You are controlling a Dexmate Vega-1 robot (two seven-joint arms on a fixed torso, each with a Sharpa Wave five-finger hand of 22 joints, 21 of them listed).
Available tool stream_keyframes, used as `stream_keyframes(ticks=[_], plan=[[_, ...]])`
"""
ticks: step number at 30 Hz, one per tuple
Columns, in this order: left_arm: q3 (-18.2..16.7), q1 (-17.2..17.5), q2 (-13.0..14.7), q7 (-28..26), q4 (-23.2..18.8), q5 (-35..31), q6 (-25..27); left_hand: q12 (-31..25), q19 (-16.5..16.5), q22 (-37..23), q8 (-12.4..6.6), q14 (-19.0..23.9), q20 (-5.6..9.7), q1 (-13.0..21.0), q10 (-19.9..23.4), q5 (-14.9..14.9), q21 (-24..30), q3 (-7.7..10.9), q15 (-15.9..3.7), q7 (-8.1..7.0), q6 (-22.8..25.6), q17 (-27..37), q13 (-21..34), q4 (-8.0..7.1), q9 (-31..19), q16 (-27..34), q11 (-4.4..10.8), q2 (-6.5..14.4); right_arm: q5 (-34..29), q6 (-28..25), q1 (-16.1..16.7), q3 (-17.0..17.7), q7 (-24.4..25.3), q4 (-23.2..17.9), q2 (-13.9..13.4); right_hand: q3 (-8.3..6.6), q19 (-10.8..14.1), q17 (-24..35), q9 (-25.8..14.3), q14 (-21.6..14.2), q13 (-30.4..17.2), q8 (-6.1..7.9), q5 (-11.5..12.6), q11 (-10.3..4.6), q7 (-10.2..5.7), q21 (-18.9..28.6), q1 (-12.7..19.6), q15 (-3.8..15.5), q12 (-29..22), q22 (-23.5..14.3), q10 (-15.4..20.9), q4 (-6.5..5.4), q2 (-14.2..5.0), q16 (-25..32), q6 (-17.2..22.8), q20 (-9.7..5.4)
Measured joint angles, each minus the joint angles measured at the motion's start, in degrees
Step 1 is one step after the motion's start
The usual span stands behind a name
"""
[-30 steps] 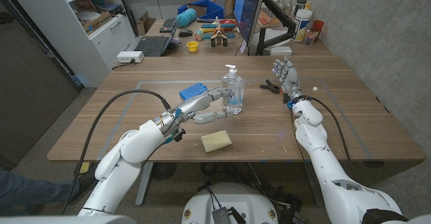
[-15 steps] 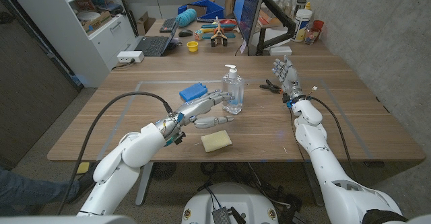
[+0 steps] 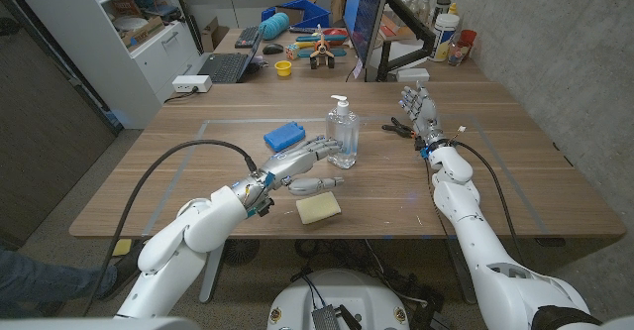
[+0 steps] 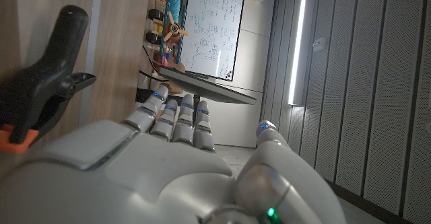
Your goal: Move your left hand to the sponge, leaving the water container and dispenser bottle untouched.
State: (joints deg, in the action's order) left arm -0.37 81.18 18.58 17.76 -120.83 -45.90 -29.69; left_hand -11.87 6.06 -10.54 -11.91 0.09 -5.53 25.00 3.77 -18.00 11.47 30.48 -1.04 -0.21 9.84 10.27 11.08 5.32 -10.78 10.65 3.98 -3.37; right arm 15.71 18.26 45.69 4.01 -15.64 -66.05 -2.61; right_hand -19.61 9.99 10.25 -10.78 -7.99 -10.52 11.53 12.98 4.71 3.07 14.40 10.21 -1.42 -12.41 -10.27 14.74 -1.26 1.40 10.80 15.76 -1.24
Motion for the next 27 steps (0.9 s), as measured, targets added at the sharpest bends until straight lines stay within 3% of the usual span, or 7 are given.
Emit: stream_keyframes(ticks=[27], plan=[[3.26,0.25,3.33,-6.86,1.21,-9.48,2.01,0.00,0.00,0.01,0.00,0.08,0.00,0.73,0.38,0.00,0.00,0.00,-0.08,-0.31,0.30,0.00,-0.01,-0.01,0.00,0.00,0.44,0.12,-1.12,1.08,-1.66,0.37,0.47,2.82,0.70,0.15,0.20,0.00,0.00,0.00,0.00,0.00,0.00,0.00,0.00,-0.34,0.00,0.00,0.00,0.01,0.00,0.15,0.00,0.00,0.00,0.21]])
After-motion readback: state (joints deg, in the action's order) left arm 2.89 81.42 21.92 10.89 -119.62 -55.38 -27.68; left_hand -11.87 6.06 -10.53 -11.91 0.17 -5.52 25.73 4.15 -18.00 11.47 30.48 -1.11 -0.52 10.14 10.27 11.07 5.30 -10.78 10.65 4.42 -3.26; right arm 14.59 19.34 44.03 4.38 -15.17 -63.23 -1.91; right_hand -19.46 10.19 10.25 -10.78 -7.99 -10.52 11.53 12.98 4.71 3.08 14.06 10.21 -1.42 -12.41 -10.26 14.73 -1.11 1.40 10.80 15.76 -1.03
